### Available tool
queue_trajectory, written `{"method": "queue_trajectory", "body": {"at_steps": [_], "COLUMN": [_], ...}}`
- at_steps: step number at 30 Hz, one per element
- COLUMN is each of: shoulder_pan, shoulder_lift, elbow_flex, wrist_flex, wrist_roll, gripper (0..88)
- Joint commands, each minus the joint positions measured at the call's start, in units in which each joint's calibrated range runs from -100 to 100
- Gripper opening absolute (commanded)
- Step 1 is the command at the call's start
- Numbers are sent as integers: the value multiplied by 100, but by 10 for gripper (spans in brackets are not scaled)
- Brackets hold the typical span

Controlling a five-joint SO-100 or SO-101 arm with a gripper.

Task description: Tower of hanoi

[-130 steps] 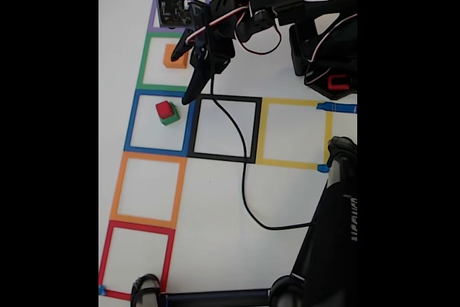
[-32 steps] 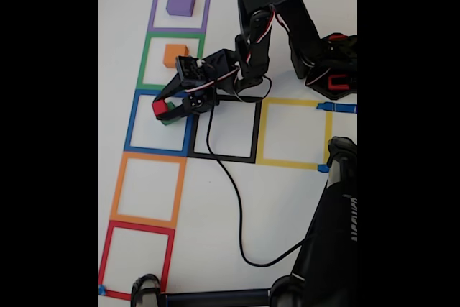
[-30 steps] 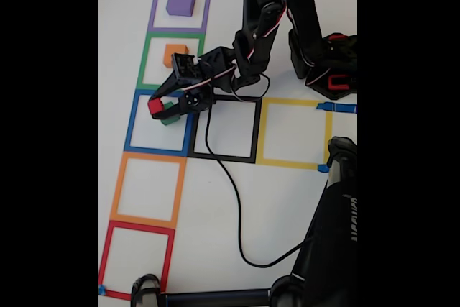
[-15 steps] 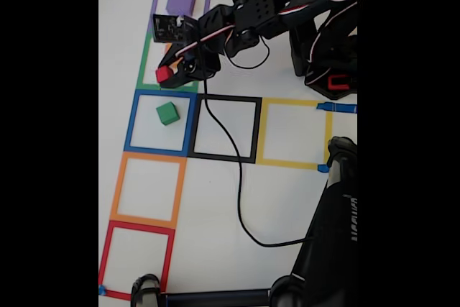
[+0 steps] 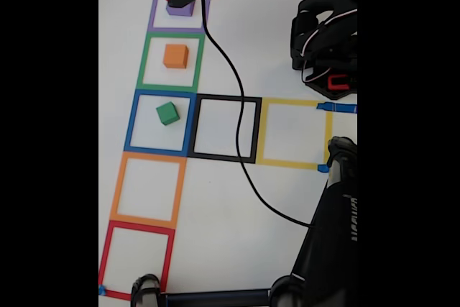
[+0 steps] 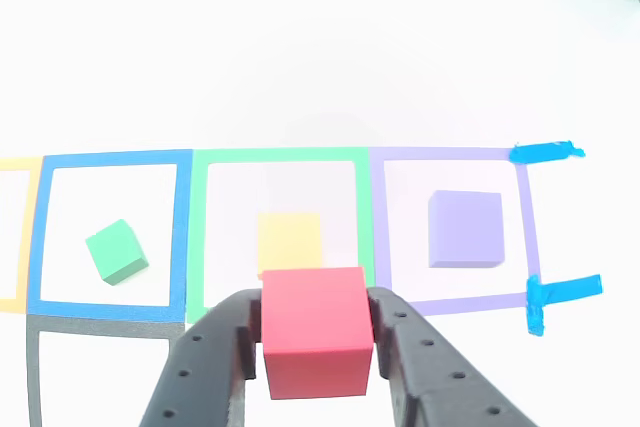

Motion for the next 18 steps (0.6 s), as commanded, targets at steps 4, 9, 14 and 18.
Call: {"method": "queue_trajectory", "body": {"at_steps": [4,9,14,18], "shoulder_pan": [1216,1858,2414,2731], "shoulder_lift": [102,-527,-850,-648], "elbow_flex": [-450,1650,3850,5468], "wrist_flex": [269,-1261,-3318,-5415], "wrist_roll": [0,0,0,0], "gripper": [5,5,5,5]}}
